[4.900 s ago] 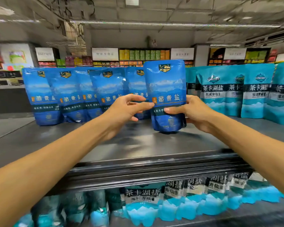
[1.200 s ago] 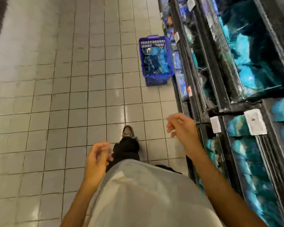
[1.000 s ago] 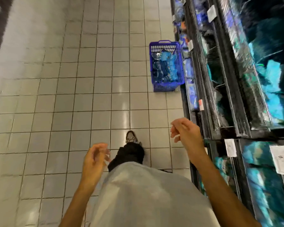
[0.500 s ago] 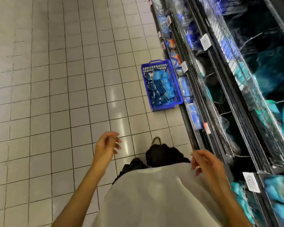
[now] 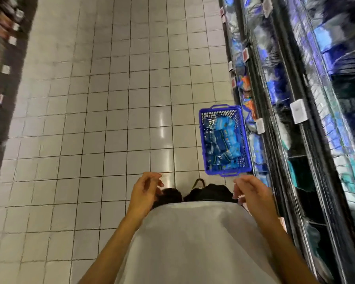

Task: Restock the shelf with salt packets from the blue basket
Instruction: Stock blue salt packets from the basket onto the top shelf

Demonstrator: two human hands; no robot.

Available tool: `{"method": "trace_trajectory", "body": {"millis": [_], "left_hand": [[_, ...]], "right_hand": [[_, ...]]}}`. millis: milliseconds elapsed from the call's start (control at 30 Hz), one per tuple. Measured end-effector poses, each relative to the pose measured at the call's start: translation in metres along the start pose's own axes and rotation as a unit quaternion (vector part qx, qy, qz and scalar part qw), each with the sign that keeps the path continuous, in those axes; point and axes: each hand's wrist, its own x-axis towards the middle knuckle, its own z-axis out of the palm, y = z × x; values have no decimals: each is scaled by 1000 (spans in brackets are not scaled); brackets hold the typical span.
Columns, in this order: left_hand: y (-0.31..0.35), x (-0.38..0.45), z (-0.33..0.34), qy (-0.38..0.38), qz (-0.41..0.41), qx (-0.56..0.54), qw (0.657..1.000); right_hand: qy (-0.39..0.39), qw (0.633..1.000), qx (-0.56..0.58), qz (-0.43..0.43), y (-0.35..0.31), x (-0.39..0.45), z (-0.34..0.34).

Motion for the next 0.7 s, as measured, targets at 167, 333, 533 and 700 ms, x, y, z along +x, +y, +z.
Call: {"method": "trace_trajectory", "body": {"millis": [167, 333, 533, 700], "left_hand": [[43, 60, 6, -4, -4, 25, 1000], [97, 150, 19, -80, 4, 98, 992], [133, 279, 61, -229, -13, 233, 945], [123, 370, 131, -287, -71, 302, 906]], "right_hand": [[-8, 1000, 7, 3, -52, 69, 17], [29, 998, 18, 57, -66, 114, 41], [141, 979, 36, 145, -48, 156, 62], [208, 956, 8, 208, -2, 219, 62]]}}
